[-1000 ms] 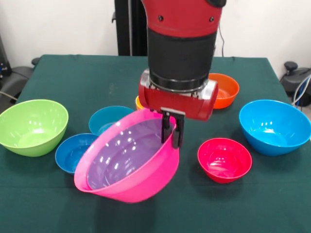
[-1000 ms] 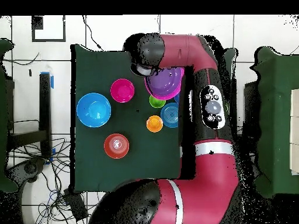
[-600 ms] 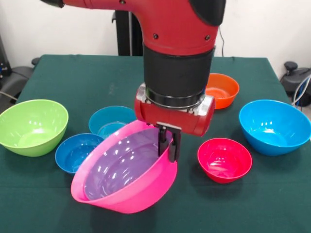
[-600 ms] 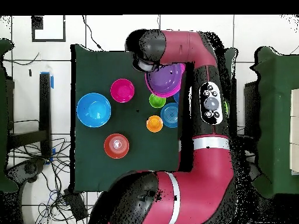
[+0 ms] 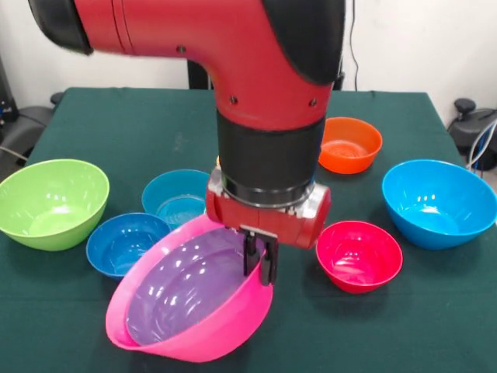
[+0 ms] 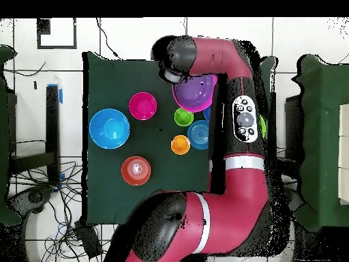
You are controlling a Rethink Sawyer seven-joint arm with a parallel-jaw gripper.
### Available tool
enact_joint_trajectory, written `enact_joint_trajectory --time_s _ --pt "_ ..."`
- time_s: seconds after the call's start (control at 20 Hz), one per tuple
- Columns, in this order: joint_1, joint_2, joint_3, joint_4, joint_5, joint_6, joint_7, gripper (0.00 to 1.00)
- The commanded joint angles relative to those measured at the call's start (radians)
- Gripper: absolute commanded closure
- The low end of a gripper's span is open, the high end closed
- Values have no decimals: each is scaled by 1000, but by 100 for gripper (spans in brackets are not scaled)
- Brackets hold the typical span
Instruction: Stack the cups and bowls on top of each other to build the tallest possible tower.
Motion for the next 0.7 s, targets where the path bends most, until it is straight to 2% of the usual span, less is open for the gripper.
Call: enact_joint_trajectory --time_s 0.05,0.7 --pt "-6 87 36 42 -92 -169 -253 100" --pt "-1 184 -25 132 -93 -351 -122 100"
